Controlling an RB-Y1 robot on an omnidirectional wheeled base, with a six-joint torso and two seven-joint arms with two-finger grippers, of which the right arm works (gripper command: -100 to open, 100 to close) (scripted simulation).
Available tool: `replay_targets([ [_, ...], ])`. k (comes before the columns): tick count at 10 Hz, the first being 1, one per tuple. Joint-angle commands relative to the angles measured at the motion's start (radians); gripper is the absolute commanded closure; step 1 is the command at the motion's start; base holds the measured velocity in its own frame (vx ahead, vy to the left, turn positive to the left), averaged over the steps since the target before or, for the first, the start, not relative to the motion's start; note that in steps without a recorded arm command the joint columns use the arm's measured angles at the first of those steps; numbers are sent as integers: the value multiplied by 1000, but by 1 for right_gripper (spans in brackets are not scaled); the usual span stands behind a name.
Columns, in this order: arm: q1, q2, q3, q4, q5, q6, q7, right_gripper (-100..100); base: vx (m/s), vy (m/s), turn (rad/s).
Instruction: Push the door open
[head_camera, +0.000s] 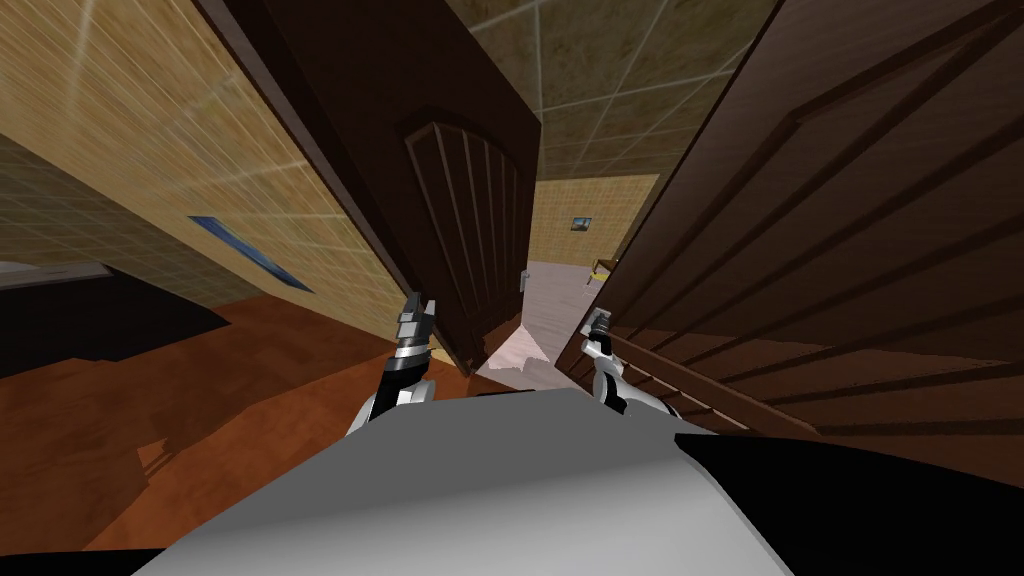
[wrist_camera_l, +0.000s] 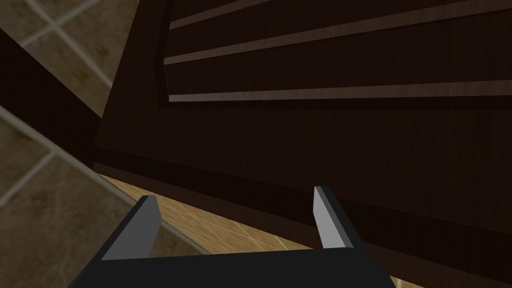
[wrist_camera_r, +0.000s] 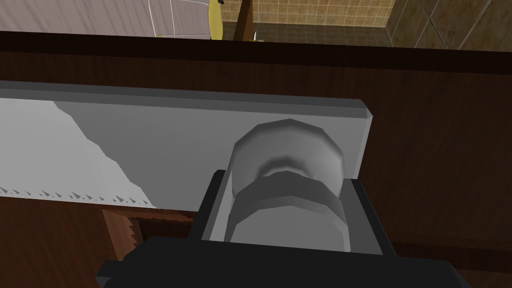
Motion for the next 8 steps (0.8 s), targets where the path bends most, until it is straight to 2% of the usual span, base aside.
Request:
replay_targets([
  [1,-9,-11,-29,16,0,-15,15,100,93,-24,17],
  [3,-8,-8,-58,14,1,-13,30,100,86,-17,18],
  [4,-6,-5,-84,12,2,-10,42,100,106,2,38],
  [6,-6,-5,-84,12,2,-10,42,100,68,-11,-8],
  [7,-4,-1,-119,9,4,-8,60,100,96,-28,51],
  [8,-4,-1,-119,9,4,-8,60,100,94,-22,14],
])
